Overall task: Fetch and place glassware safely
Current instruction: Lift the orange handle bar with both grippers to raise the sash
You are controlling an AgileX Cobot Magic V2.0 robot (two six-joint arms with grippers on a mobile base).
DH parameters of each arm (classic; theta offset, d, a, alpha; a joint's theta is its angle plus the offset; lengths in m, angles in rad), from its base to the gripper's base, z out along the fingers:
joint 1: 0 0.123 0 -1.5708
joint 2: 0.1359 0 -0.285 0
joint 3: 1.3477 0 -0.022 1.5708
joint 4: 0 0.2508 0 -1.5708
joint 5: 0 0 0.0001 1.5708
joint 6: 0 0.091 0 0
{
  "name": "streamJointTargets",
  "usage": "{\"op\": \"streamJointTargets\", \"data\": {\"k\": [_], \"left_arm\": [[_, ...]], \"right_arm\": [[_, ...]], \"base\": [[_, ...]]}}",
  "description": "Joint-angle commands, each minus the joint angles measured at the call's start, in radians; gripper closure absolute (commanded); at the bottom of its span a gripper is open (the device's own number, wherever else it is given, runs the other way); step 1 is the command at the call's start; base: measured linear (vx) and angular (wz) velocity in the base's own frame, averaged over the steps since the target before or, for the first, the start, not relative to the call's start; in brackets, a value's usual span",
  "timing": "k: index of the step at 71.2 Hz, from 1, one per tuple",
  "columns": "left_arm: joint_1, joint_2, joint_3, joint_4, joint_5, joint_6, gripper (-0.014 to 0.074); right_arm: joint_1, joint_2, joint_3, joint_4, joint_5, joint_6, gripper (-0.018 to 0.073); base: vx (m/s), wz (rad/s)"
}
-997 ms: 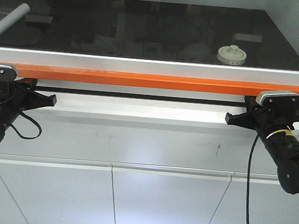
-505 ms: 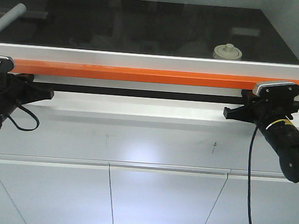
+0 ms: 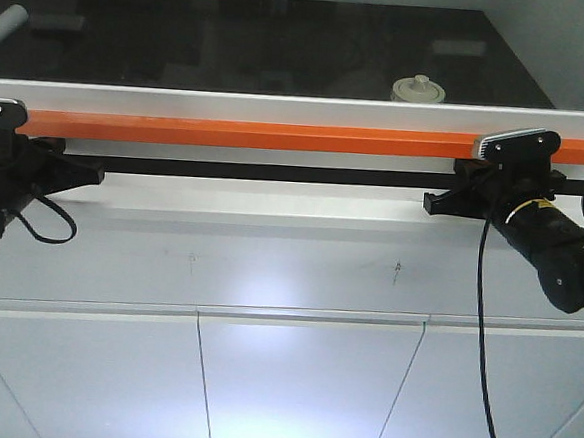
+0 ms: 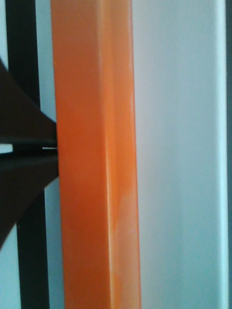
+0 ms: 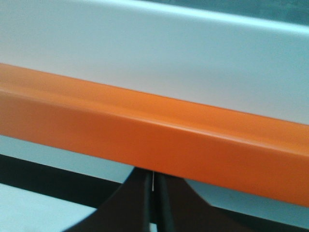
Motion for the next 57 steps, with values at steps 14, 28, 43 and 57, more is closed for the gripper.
{"op": "streamJointTargets", "data": {"k": [14,28,43,57], "left_arm": [[-0.007,-0.071,-0.131,0.031,-0.215,0.027,0.0603],[-0.007,-0.104,-0.181,0.091,-0.179,0.026,0.0603],[-0.007,-0.144,-0.214,0.098,-0.151,0.026,0.0603],[-0.007,-0.194,-0.220,0.098,-0.127,0.026,0.0603]], "right_arm": [[-0.018,-0.071,-0.105,0.110,-0.312,0.007,0.0563],[-0.018,-0.104,-0.105,0.111,-0.320,0.007,0.0563],[-0.018,-0.160,-0.105,0.111,-0.299,0.007,0.0563],[-0.018,-0.210,-0.105,0.111,-0.289,0.007,0.0563]], "base": [[-0.03,-0.03],[-0.01,0.03],[-0.01,0.03],[0.00,0.01]]}}
